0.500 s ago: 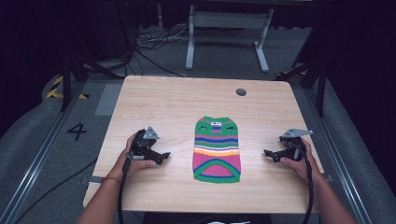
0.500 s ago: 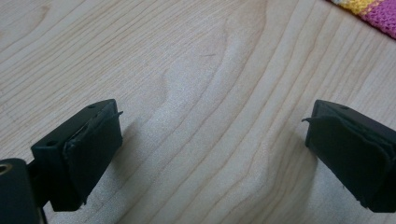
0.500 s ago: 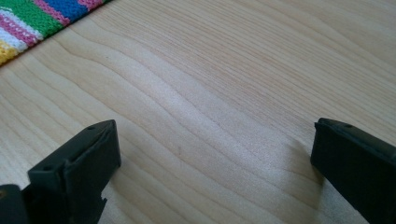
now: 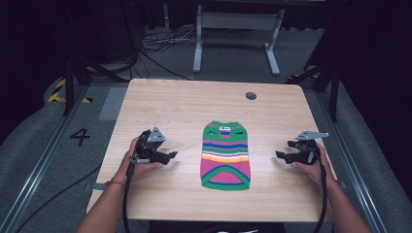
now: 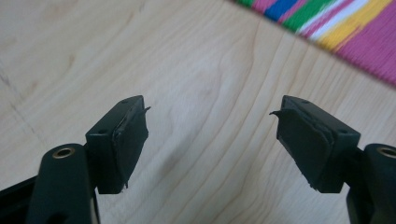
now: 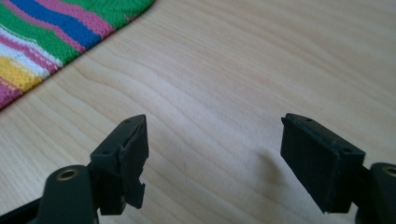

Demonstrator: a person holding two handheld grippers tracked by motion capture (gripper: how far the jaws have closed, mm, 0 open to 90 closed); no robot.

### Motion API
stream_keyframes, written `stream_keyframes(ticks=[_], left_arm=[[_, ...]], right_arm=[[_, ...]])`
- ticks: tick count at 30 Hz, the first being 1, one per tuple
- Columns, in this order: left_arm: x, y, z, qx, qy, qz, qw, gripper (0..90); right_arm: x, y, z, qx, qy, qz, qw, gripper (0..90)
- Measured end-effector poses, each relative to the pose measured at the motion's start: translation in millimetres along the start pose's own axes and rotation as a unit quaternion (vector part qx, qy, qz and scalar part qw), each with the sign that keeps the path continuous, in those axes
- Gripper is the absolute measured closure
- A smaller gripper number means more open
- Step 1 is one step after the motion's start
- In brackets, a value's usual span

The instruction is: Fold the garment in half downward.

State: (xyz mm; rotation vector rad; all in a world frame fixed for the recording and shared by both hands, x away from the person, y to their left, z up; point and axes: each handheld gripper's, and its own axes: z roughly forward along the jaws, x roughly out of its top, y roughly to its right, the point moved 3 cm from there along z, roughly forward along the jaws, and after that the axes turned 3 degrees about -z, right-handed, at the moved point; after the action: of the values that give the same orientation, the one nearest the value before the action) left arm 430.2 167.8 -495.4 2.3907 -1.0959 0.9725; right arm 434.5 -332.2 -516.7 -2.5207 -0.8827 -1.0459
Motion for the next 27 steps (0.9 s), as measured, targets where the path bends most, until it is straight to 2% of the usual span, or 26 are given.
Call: stream_keyframes(ticks=[1,2,4,6,9,10,13,15,17,19,20,21,23,25,27], left_arm=[[3.0,0.8,0.2,0.001,-0.004,0.006,1.0000,26.6],[8.1,1.1,2.5,0.012,-0.008,0.016,0.9998,28.0],[12.3,0.6,4.4,0.012,-0.008,0.016,0.9998,28.0],[20.7,0.0,9.0,0.000,-0.011,0.021,0.9997,28.5],[34.2,-2.4,17.1,-0.009,-0.008,0.016,0.9998,28.6],[34.2,-2.4,17.1,-0.009,-0.008,0.016,0.9998,28.7],[46.6,-5.7,26.1,-0.007,-0.007,0.021,0.9997,30.1],[54.6,-8.8,33.1,-0.012,-0.007,0.018,0.9997,30.0],[60.4,-11.0,40.4,-0.019,-0.012,0.014,0.9997,30.6],[65.2,-13.9,47.8,-0.016,-0.018,0.008,0.9997,30.1],[68.0,-15.8,52.0,-0.009,-0.020,0.006,0.9997,29.7],[70.9,-17.8,57.0,-0.010,-0.021,-0.003,0.9997,29.2],[79.0,-21.9,66.8,-0.005,-0.020,-0.010,0.9997,29.5],[86.1,-22.2,74.3,-0.012,-0.014,-0.019,0.9997,30.5],[93.0,-20.7,79.0,-0.008,-0.011,-0.012,0.9998,32.1]], right_arm=[[4.0,-0.8,-0.9,0.006,0.005,0.000,1.0000,27.8],[12.6,-2.7,-1.5,0.017,0.007,0.001,0.9998,28.9],[15.9,-3.5,-1.1,0.017,0.008,-0.006,0.9998,29.1],[30.0,-6.9,1.1,0.018,0.004,-0.021,0.9996,31.4],[46.0,-10.0,6.4,0.019,0.005,-0.027,0.9995,33.0],[46.0,-10.0,6.4,0.019,0.005,-0.027,0.9995,33.0],[63.0,-14.1,17.9,0.022,-0.004,-0.040,0.9990,35.1],[73.0,-17.0,26.5,0.023,-0.013,-0.048,0.9985,35.9],[82.3,-19.7,33.4,0.024,-0.013,-0.051,0.9983,37.2],[90.4,-22.2,40.0,0.028,-0.011,-0.054,0.9981,40.9],[94.9,-23.2,44.1,0.023,-0.012,-0.061,0.9978,42.6],[99.8,-24.1,48.1,0.010,-0.012,-0.070,0.9974,43.5],[110.0,-26.4,56.7,0.020,-0.005,-0.075,0.9969,46.7],[118.3,-27.8,66.3,0.022,-0.012,-0.075,0.9969,47.2],[122.7,-29.3,72.8,0.027,-0.010,-0.076,0.9967,48.9]])
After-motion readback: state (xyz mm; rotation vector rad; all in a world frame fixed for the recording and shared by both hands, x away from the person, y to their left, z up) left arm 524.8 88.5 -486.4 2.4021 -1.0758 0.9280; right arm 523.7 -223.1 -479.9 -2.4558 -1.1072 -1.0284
